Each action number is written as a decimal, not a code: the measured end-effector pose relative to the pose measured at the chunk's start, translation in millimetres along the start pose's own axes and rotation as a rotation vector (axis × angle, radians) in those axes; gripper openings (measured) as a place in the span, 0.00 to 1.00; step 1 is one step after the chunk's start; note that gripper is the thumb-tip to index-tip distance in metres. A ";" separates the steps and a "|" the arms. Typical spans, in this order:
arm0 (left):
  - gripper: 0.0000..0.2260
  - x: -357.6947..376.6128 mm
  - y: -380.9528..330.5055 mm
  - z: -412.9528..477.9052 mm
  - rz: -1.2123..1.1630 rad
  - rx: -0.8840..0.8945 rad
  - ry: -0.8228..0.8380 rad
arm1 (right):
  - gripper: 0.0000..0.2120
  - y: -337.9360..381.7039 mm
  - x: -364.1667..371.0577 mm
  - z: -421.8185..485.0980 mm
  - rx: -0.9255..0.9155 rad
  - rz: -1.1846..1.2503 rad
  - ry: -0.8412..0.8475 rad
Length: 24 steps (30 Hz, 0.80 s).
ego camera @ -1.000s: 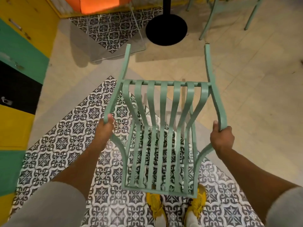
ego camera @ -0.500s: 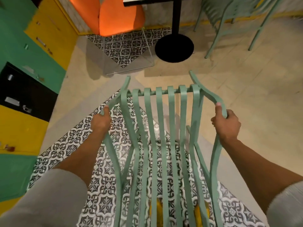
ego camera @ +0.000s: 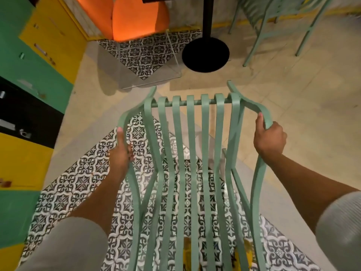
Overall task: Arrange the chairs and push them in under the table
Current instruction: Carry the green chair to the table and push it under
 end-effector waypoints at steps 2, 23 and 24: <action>0.39 4.7 -4.8 3.2 -0.013 -0.041 -0.047 | 0.34 3.4 -0.3 5.9 -0.011 -0.020 -0.001; 0.33 -3.2 -28.5 21.8 0.045 -0.016 0.065 | 0.62 -58.4 5.2 -29.9 0.416 0.165 0.138; 0.32 -2.2 -11.1 16.4 0.056 -0.007 0.079 | 0.62 -54.9 6.6 -27.8 0.410 0.157 0.133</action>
Point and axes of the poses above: each hand's wrist, its own z-axis towards the middle knuckle, its own x-axis out of the palm, y = z × x, the point moved 6 cm from there along z, towards the middle knuckle, and after that the axes turned 12 degrees about z, right-handed, at the moved point
